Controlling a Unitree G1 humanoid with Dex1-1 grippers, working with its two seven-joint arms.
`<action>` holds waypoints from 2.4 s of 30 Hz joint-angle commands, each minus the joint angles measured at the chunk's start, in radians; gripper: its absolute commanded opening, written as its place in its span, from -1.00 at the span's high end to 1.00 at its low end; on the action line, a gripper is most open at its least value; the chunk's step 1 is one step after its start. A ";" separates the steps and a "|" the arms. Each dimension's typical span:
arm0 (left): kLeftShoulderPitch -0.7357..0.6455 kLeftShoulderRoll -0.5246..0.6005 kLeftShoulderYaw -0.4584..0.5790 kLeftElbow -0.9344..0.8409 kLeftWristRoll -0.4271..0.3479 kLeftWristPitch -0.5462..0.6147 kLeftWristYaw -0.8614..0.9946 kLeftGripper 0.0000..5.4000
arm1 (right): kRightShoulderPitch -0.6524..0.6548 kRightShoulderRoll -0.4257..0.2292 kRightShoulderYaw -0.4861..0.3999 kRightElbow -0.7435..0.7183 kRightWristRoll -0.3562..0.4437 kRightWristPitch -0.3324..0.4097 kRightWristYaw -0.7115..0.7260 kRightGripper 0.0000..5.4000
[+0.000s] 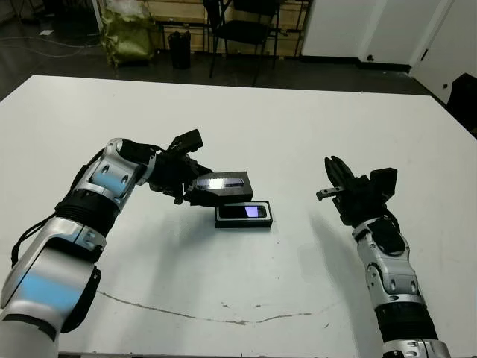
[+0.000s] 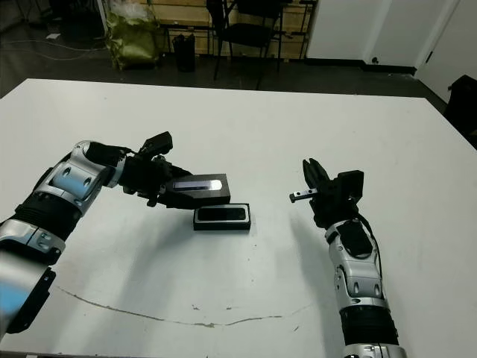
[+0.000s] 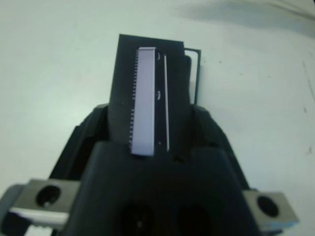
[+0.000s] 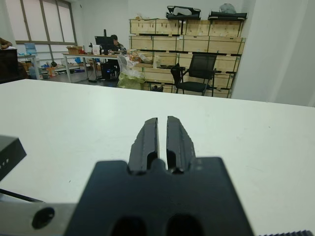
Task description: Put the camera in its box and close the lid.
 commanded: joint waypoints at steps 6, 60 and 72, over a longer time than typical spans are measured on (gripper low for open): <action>-0.019 -0.042 0.007 0.123 0.008 0.020 -0.043 0.00 | 0.014 -0.006 -0.001 -0.041 -0.008 0.050 -0.026 1.00; -0.084 -0.199 0.021 0.369 0.106 -0.262 -0.063 0.00 | 0.016 -0.005 -0.006 -0.032 -0.014 0.041 -0.024 1.00; -0.074 -0.226 0.019 0.387 0.127 -0.312 -0.030 0.00 | 0.018 -0.011 -0.004 -0.037 -0.021 0.052 -0.031 1.00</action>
